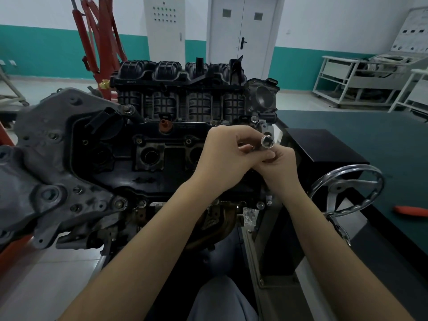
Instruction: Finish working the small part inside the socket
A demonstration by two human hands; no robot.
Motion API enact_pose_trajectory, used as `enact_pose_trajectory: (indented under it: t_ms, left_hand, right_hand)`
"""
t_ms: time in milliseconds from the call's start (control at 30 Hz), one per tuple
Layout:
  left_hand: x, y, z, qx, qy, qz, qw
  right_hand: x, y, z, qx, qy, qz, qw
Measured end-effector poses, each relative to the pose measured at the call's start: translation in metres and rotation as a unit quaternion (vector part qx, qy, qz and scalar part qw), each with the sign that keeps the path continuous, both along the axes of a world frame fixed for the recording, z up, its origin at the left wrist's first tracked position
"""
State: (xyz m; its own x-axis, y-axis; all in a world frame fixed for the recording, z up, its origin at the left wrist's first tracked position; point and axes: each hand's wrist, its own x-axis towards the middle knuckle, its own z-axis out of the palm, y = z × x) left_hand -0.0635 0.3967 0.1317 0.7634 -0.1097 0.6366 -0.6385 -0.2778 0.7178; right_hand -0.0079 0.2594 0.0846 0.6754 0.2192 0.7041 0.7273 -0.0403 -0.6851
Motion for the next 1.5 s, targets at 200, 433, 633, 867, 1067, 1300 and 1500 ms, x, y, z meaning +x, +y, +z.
enact_pose_trajectory:
  t_ms: [200,433,633,867,1067,1300,1500]
  left_hand:
    - [0.0,0.0,-0.002,0.004,0.026,-0.076,0.997]
    - [0.002,-0.003,-0.006,0.009,-0.009,0.009,1.0]
    - [-0.001,-0.001,-0.007,-0.015,-0.004,-0.04,0.999]
    - [0.002,-0.002,-0.007,-0.003,-0.017,-0.016,1.0]
    - [0.001,-0.003,-0.005,-0.006,-0.012,0.005,1.0]
    - [0.001,-0.002,-0.006,-0.012,0.017,-0.046,0.999]
    - [-0.001,-0.005,-0.005,0.005,-0.011,0.032,0.999]
  right_hand:
    - [0.001,0.0,0.0,-0.033,-0.002,-0.019,0.999]
    - [0.0,-0.002,0.002,-0.048,-0.002,-0.001,0.999]
    - [0.004,-0.006,0.005,-0.042,0.004,0.003,0.999]
    - [-0.001,-0.007,0.009,-0.061,-0.001,0.029,0.998]
    - [0.004,-0.008,0.008,-0.045,0.003,0.009,0.999]
    - [0.0,-0.008,0.008,-0.059,-0.002,0.019,0.998]
    - [-0.003,-0.004,0.008,-0.047,-0.007,0.008,0.999]
